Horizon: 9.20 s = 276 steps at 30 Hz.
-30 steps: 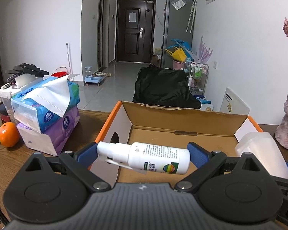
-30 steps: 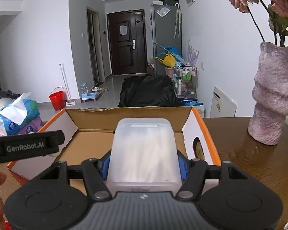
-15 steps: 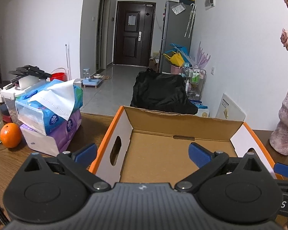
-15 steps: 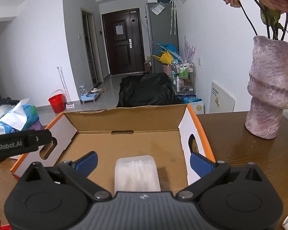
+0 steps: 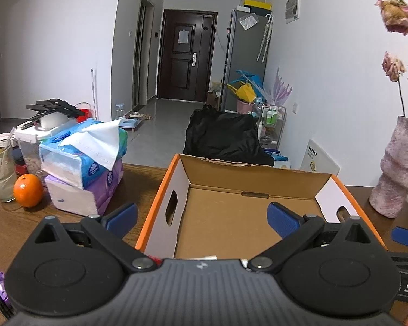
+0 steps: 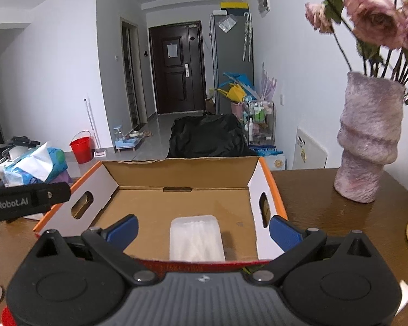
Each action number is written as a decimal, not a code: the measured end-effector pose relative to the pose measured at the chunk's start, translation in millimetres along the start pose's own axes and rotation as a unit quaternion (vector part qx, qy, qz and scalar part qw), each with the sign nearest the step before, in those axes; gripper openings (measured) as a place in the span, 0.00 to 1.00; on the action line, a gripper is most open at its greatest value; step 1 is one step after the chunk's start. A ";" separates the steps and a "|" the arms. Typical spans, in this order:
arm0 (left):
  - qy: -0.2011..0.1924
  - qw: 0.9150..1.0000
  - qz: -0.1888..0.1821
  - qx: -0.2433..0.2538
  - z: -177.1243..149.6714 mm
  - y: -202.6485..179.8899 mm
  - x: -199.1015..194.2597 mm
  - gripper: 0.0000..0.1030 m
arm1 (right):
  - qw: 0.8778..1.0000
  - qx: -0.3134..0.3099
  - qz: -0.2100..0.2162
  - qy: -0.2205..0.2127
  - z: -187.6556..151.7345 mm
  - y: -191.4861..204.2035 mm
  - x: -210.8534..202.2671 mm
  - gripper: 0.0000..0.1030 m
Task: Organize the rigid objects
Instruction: 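Withdraw both open tools up from the cardboard box, then grasp the red lint brush handle with the left tool while the right tool grasps the blue bottle cap, then carry the lint brush and blue cap over the cardboard box with both tools, then lower the lint brush and blue cap into the box and open both tools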
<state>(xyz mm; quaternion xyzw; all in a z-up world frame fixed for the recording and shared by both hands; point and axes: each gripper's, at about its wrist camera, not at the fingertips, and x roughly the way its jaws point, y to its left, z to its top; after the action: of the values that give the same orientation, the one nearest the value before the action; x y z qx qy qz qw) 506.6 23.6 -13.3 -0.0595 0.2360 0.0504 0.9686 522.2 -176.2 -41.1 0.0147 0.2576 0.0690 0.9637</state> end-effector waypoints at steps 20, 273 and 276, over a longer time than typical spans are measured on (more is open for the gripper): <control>-0.016 1.000 -0.015 0.015 -33.2 14.4 -84.7 1.00 | 0.999 -0.025 -0.009 -0.024 -42.8 -3.2 -85.6 1.00; 0.059 0.997 -0.004 0.056 10.4 -28.2 85.8 0.57 | 1.000 -0.006 0.011 0.004 21.2 1.6 83.6 0.50; 0.054 0.997 -0.004 0.063 12.8 -27.8 82.0 0.60 | 1.000 -0.007 0.011 0.019 24.0 -0.3 85.8 0.56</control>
<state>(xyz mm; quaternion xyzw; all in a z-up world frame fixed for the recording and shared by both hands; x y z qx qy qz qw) 588.3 3.6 -37.5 -0.0016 0.2908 0.0284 0.9564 607.7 -164.2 -62.7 0.0100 0.2755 0.0815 0.9578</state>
